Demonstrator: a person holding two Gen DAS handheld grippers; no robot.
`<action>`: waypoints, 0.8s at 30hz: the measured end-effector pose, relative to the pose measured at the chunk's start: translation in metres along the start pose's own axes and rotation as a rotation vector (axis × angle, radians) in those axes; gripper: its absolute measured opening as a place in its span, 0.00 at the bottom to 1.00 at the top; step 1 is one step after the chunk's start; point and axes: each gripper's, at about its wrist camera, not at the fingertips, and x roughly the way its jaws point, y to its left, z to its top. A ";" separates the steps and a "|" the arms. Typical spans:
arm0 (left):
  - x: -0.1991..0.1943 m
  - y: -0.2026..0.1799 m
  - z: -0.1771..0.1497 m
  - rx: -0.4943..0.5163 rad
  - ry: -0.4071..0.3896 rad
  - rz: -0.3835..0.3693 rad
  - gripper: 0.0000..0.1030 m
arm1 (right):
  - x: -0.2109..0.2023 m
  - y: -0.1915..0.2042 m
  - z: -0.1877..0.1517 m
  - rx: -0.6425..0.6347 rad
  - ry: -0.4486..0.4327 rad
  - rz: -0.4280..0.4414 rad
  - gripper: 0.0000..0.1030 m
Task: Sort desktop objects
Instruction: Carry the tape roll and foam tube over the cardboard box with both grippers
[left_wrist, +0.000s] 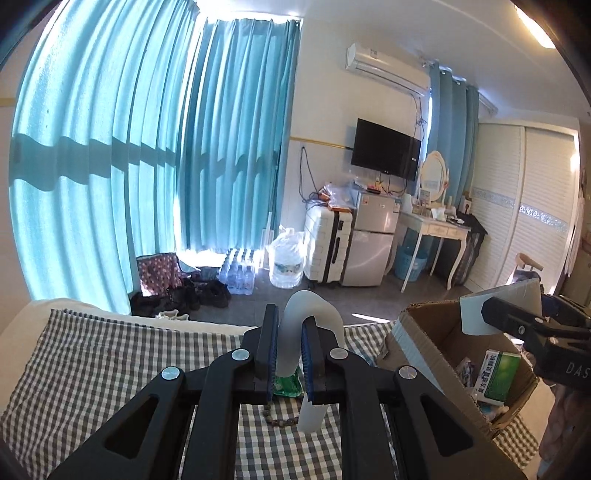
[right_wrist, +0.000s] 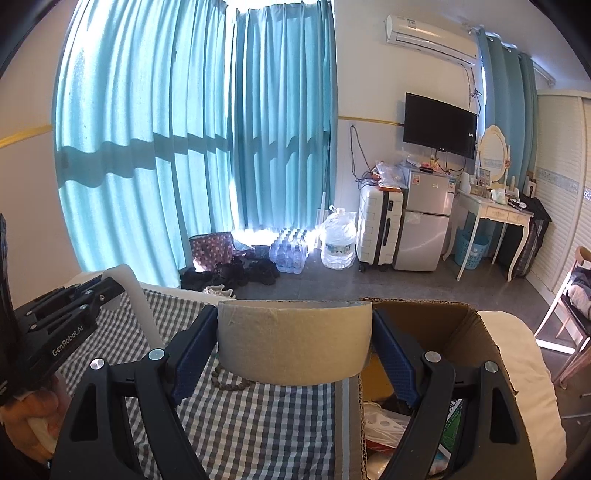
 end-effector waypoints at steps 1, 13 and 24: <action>-0.003 -0.002 0.002 0.003 -0.001 0.003 0.11 | -0.002 -0.003 0.002 0.011 -0.005 0.005 0.80; -0.027 -0.047 0.020 0.005 -0.003 0.017 0.11 | -0.030 -0.035 0.009 0.054 -0.059 0.011 0.80; -0.029 -0.122 0.050 0.061 -0.024 -0.006 0.11 | -0.050 -0.075 0.010 0.071 -0.061 0.011 0.80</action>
